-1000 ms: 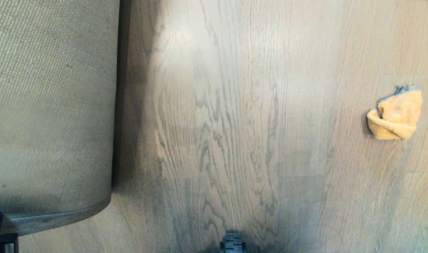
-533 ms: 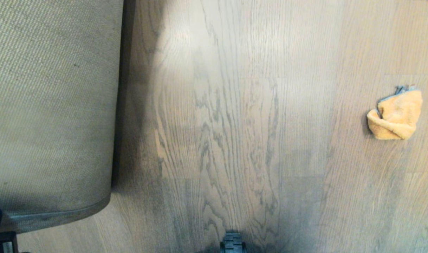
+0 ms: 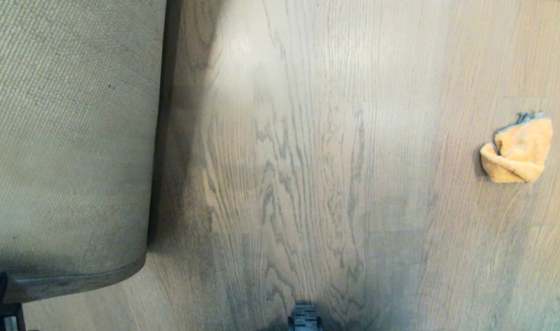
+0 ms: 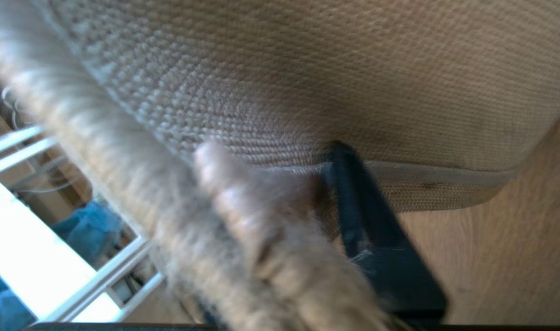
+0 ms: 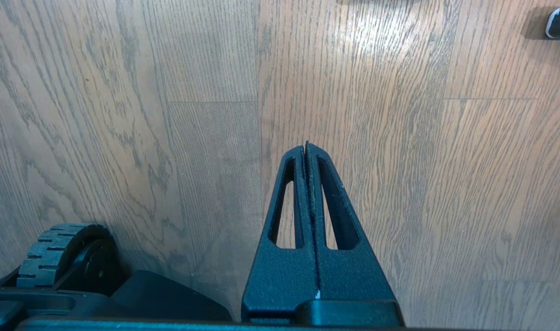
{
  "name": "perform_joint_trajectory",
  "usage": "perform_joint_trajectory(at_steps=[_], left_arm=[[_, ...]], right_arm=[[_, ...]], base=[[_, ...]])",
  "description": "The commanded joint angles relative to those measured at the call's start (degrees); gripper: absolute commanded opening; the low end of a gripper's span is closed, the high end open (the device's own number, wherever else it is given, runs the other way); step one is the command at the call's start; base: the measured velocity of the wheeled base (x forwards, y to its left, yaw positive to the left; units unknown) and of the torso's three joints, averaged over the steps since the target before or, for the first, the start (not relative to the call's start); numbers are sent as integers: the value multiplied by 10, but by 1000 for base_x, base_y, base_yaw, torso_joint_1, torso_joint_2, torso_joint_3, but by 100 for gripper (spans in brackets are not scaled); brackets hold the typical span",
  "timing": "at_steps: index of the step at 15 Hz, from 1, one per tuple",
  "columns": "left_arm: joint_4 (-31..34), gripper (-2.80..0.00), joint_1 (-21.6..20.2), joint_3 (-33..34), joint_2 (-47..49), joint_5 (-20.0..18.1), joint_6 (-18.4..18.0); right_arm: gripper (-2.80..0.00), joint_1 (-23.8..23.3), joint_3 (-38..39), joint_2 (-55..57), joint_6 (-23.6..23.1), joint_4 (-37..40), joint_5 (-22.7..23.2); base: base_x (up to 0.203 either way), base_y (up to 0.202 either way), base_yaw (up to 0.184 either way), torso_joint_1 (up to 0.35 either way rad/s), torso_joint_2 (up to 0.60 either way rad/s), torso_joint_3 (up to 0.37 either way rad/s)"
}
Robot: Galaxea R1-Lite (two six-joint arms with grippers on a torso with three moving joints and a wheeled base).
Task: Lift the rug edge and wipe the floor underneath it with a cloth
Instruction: Lay down the carpet
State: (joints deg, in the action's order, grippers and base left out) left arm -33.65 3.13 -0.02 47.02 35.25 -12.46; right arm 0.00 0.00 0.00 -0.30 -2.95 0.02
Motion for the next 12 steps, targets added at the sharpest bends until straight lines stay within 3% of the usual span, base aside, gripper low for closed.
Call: perform_joint_trajectory(at_steps=[1,12], left_arm=[[-6,0,-1,-1,-1,0,0],[-35,0,14,-1,-1,1,16]], right_arm=[[-280,0,0,1,0,0,1],[-280,0,0,1,0,0,1]], base=[[0,0,0,0,0,0],[0,0,0,0,0,0]])
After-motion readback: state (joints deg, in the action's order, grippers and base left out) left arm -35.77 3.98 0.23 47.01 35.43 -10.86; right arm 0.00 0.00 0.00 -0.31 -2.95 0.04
